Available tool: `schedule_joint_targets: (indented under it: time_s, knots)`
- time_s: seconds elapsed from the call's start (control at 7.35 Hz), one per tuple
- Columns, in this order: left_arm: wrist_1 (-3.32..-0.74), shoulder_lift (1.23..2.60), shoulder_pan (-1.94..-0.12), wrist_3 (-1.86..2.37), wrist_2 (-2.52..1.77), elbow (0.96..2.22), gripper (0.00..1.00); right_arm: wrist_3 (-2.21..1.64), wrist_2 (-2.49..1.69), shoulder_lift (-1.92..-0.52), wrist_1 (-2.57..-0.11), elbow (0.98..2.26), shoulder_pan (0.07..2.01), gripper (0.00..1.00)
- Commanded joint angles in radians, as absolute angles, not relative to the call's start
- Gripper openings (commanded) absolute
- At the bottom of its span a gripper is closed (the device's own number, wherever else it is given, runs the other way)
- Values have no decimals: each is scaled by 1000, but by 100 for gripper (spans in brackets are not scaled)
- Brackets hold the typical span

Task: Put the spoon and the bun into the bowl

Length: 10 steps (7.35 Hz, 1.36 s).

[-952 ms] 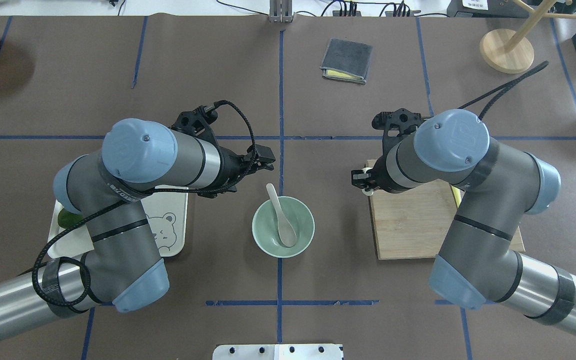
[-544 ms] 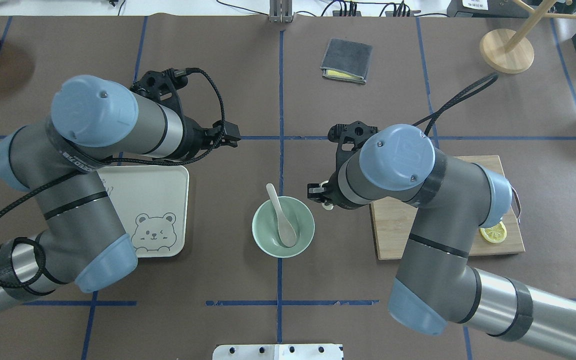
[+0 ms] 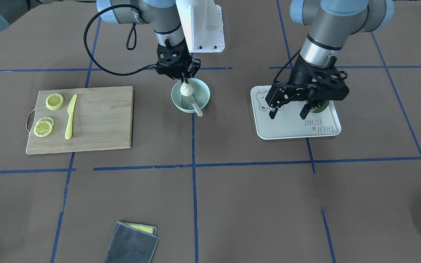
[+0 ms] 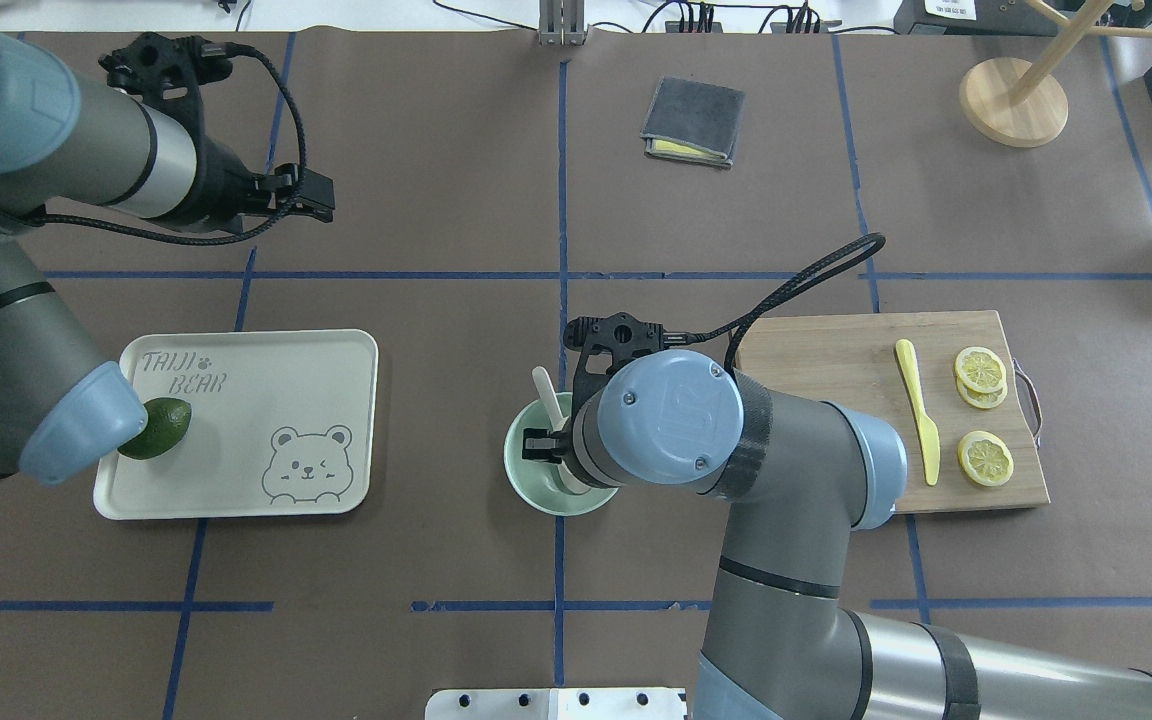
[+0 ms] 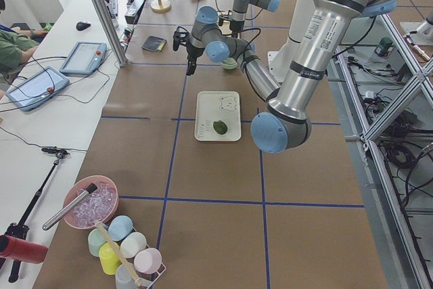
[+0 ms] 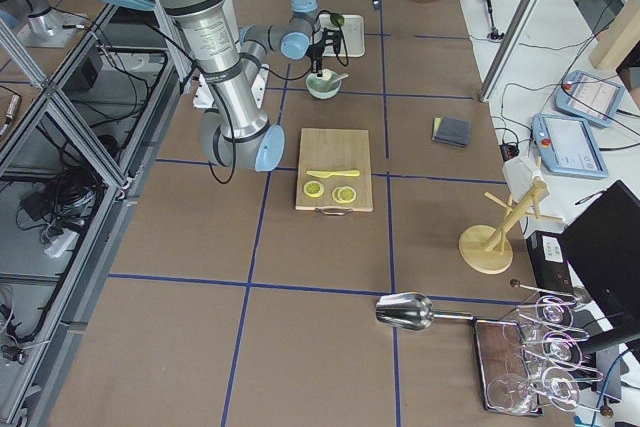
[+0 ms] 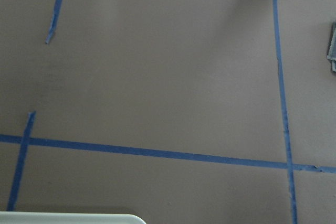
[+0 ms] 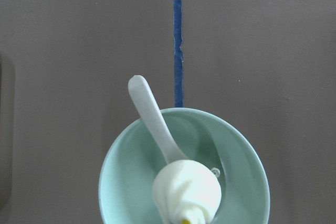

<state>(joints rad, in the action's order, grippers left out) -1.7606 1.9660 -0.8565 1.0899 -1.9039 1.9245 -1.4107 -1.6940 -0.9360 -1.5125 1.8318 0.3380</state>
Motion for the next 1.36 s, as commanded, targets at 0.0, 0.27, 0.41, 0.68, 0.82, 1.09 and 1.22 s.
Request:
schedule_joint_targets:
  time_s: [0.0,0.27,0.41,0.68,0.82,1.09,1.22]
  knots:
    - [-1759,1907,-945,924,-1954,1921,100,-1417,-1690,-927,-1511,1830,333,100]
    - [-1763,1846,-1029,774,-2008,1919,100,-1417,-1690,-917,-1509,1833,334,100]
    - [-1764,1832,-1054,728,-2008,1914,100,-1417,-1690,-917,-1509,1835,336,100]
    - [-1766,1790,-1125,590,-2011,1892,100,-1416,-1695,-916,-1512,1839,354,100]
    - [-1773,1761,-1197,457,-2076,1847,100,-1414,-1703,-919,-1514,1844,370,100]
    - [-1770,1738,-1343,190,-2118,1745,100,-1396,-1765,-958,-1561,1890,434,100]
    - [-1757,1736,-1401,119,-2140,1706,100,-1332,-1819,-986,-1627,1943,492,100]
